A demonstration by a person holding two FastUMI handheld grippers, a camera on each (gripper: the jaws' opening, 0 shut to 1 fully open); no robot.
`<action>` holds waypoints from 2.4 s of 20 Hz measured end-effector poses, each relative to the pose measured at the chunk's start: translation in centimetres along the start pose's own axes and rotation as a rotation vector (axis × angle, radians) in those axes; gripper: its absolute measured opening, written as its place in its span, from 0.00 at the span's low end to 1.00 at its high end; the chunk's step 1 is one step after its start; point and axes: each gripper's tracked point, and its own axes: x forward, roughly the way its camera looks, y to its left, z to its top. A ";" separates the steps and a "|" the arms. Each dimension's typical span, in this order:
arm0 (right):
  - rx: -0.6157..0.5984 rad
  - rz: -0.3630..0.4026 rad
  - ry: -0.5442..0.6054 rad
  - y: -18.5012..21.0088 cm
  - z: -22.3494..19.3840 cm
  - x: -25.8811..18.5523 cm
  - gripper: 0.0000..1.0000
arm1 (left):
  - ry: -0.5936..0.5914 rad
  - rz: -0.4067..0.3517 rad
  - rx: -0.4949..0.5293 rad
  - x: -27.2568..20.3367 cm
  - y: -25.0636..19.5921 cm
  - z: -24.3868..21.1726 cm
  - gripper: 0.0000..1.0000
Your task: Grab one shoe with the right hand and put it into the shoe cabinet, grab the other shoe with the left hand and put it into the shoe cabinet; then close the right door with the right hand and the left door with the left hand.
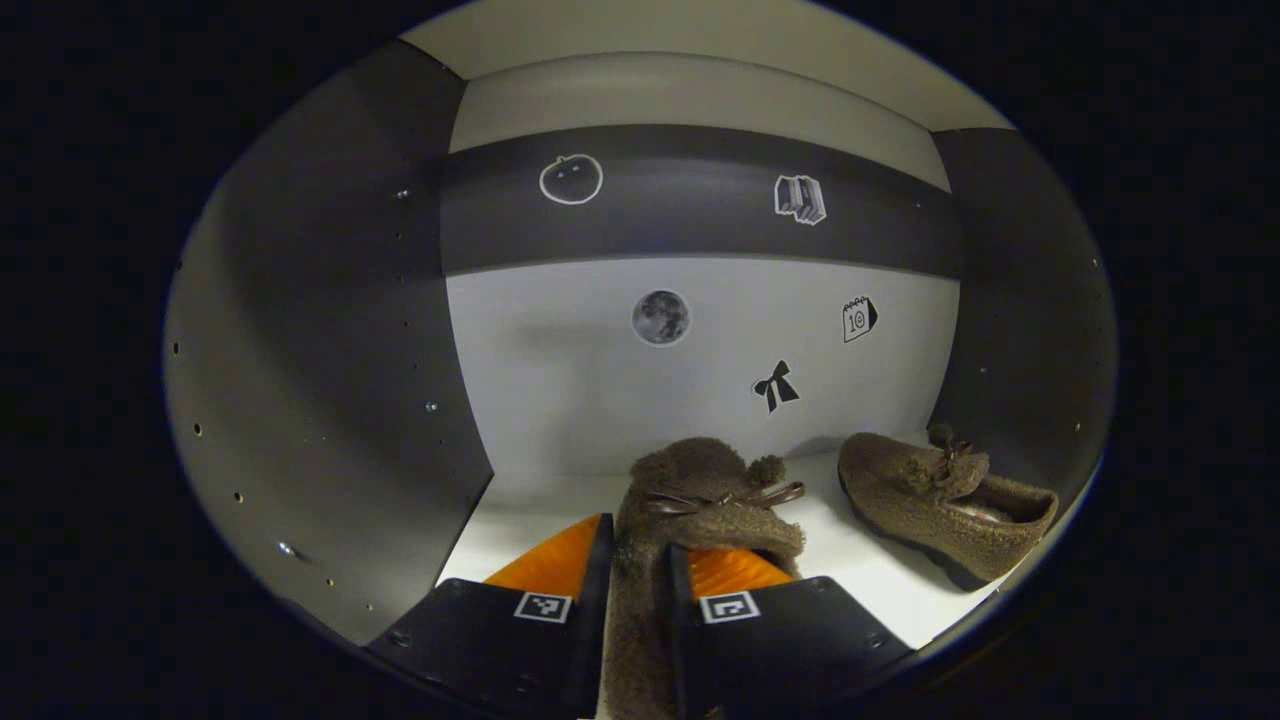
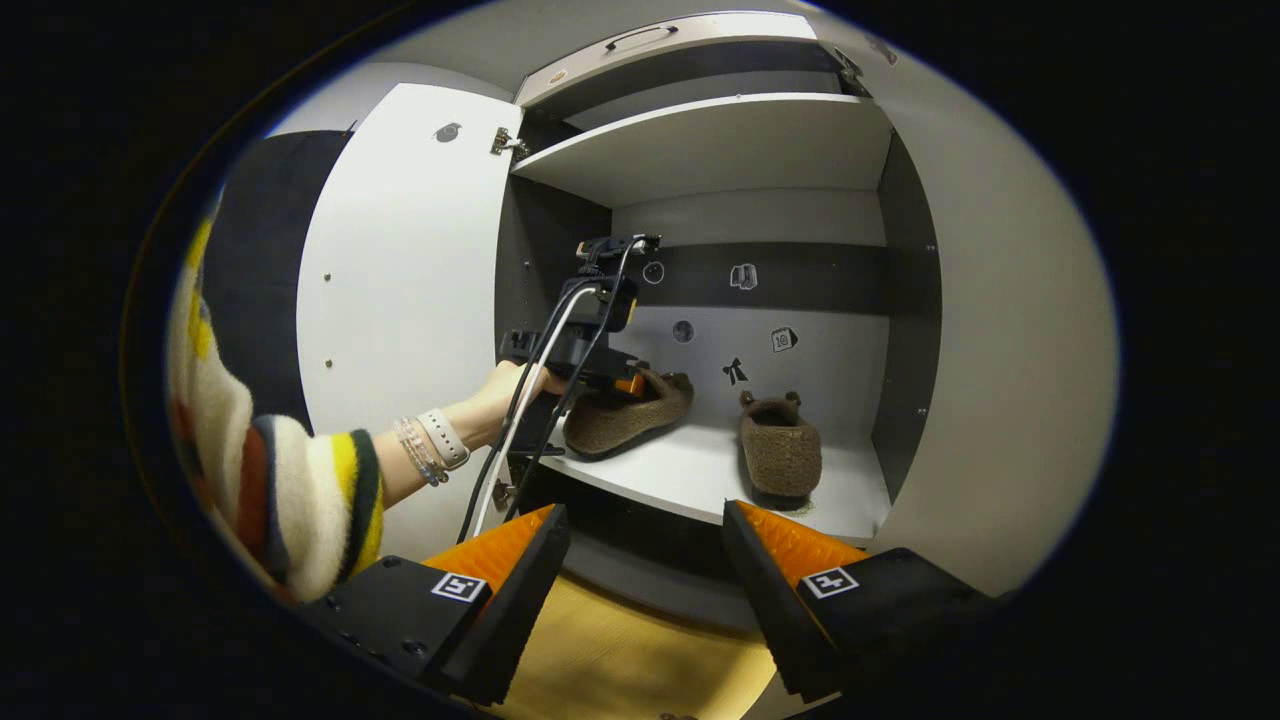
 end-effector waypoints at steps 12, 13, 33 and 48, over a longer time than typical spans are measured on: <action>-0.007 -0.007 -0.033 1.6 1.7 -1.5 0.98 | -0.044 0.033 0.049 -6.0 1.5 0.7 0.94; -0.004 -0.007 -0.042 2.0 2.1 -1.9 0.98 | -0.062 0.024 0.052 -7.4 1.2 1.2 0.94; -0.082 -0.583 -0.144 -4.1 7.2 -22.7 0.98 | -0.319 -0.306 -0.036 -45.9 2.1 -1.7 0.95; -0.026 -0.646 -0.202 -14.5 9.2 -23.9 0.98 | -0.335 -0.007 -0.088 -50.7 13.9 -2.3 0.95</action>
